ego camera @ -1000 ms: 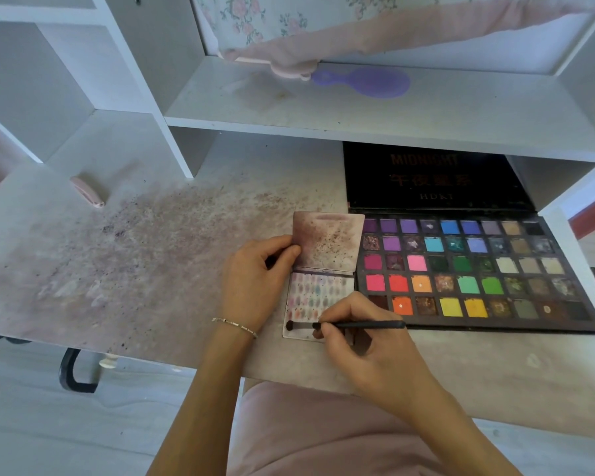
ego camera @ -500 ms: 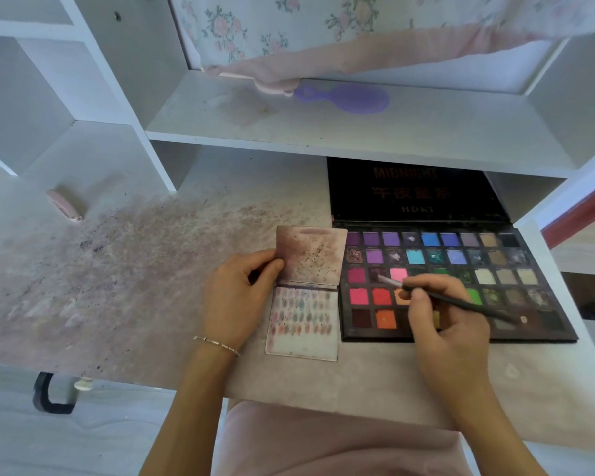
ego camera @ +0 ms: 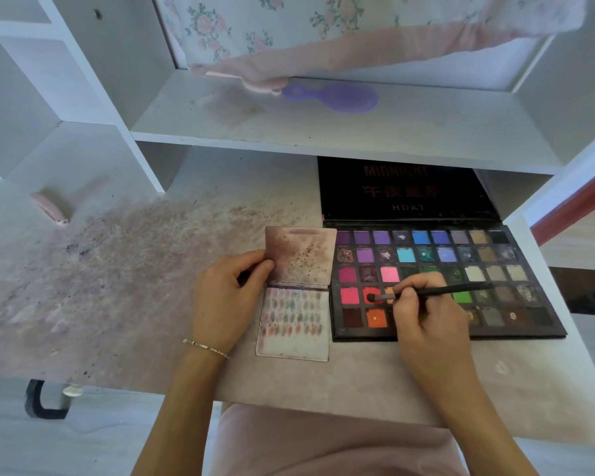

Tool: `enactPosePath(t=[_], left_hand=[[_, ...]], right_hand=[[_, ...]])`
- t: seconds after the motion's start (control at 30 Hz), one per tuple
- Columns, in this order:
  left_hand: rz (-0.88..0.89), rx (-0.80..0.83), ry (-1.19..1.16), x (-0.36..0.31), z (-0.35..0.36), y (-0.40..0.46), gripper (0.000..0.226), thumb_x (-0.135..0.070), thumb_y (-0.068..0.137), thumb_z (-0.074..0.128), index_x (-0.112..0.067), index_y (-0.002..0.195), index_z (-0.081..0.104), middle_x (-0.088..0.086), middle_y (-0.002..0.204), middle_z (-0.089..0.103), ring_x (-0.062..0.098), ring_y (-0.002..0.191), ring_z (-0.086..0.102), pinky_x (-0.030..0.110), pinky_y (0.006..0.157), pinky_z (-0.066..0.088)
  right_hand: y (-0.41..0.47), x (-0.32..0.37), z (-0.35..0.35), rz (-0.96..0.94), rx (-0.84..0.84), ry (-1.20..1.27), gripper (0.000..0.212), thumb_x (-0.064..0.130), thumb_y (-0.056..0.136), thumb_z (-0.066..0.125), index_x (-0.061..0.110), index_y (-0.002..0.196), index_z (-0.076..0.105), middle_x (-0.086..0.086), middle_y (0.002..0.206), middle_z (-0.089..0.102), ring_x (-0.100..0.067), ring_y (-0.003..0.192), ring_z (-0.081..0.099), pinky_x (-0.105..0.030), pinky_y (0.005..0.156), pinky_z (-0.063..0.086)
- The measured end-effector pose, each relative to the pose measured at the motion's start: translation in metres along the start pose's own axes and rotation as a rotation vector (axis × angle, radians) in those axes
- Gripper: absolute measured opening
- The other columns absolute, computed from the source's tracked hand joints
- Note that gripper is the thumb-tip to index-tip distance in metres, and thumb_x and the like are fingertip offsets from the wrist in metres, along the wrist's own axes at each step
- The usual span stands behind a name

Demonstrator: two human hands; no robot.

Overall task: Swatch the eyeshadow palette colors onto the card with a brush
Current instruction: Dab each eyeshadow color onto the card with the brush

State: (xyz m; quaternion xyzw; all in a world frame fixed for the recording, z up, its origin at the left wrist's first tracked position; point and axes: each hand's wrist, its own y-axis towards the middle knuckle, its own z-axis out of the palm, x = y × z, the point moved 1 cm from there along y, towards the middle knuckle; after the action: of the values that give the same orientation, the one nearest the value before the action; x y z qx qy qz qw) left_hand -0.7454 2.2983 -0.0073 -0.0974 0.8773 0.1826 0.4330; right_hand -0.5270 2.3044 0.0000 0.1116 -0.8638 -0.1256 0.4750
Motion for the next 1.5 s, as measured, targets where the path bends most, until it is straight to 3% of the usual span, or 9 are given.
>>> enactPosePath(t=[0.37,0.5,0.6,0.73,0.97,1.17,1.37,1.5], left_hand=[[-0.013,0.002,-0.007,0.002,0.000,0.000,0.017,-0.016,0.083,0.061,-0.019,0.097,0.071,-0.017,0.084,0.061,0.016,0.083,0.062,0.034,0.077,0.048],[-0.003,0.001,0.008,0.002,0.000,0.000,0.017,-0.016,0.083,0.061,-0.019,0.097,0.071,-0.019,0.083,0.060,0.014,0.082,0.061,0.027,0.074,0.047],[-0.007,0.010,0.004,0.002,0.000,0.001,0.017,-0.016,0.084,0.061,-0.020,0.098,0.071,-0.019,0.083,0.061,0.015,0.082,0.061,0.033,0.076,0.048],[-0.006,0.007,-0.007,0.002,0.000,0.001,0.017,-0.016,0.084,0.061,-0.021,0.096,0.071,-0.026,0.079,0.058,0.012,0.081,0.060,0.035,0.075,0.048],[-0.001,0.015,-0.020,0.001,0.000,0.001,0.017,-0.017,0.084,0.061,-0.020,0.097,0.071,-0.021,0.082,0.061,0.014,0.083,0.062,0.036,0.076,0.049],[0.003,0.005,-0.033,0.002,0.000,0.001,0.016,-0.016,0.084,0.061,-0.019,0.096,0.071,-0.019,0.083,0.062,0.016,0.083,0.062,0.039,0.077,0.050],[0.025,-0.006,-0.034,0.002,0.000,0.001,0.014,-0.017,0.083,0.061,-0.020,0.092,0.072,-0.028,0.076,0.057,0.014,0.080,0.061,0.037,0.074,0.050],[0.005,0.002,-0.058,0.001,0.000,0.001,0.015,-0.021,0.083,0.061,-0.020,0.092,0.072,-0.025,0.077,0.059,0.016,0.080,0.063,0.041,0.075,0.050]], right_hand=[[0.000,0.002,-0.002,0.019,-0.056,0.021,0.021,0.016,0.080,0.041,0.034,0.070,0.040,0.012,0.058,0.047,0.004,0.061,0.052,-0.004,0.048,0.037],[-0.001,0.006,-0.004,-0.043,-0.067,0.066,0.011,0.026,0.080,0.037,0.036,0.075,0.041,0.013,0.061,0.048,0.007,0.063,0.051,0.000,0.051,0.036],[-0.004,0.010,0.000,-0.056,-0.059,0.123,0.012,0.027,0.079,0.038,0.037,0.075,0.044,0.007,0.060,0.053,0.004,0.062,0.053,-0.002,0.053,0.037],[-0.013,0.020,0.016,-0.081,0.044,0.265,0.011,0.026,0.080,0.045,0.036,0.076,0.049,0.018,0.083,0.058,-0.003,0.068,0.057,-0.011,0.059,0.045],[-0.026,0.036,0.040,-0.069,0.350,0.314,0.006,0.029,0.078,0.052,0.031,0.076,0.057,0.007,0.079,0.058,-0.008,0.073,0.056,-0.015,0.066,0.044],[-0.026,0.038,0.041,-0.119,0.403,0.250,0.016,0.027,0.079,0.053,0.014,0.078,0.062,0.005,0.074,0.059,-0.010,0.072,0.055,-0.027,0.067,0.047],[-0.026,0.038,0.041,-0.116,0.412,0.198,0.006,0.016,0.078,0.058,0.013,0.077,0.062,0.003,0.073,0.059,-0.009,0.072,0.054,-0.019,0.065,0.042],[-0.026,0.039,0.040,-0.120,0.443,0.185,0.004,0.015,0.078,0.058,0.013,0.075,0.061,0.007,0.072,0.057,-0.006,0.072,0.052,-0.014,0.065,0.039]])
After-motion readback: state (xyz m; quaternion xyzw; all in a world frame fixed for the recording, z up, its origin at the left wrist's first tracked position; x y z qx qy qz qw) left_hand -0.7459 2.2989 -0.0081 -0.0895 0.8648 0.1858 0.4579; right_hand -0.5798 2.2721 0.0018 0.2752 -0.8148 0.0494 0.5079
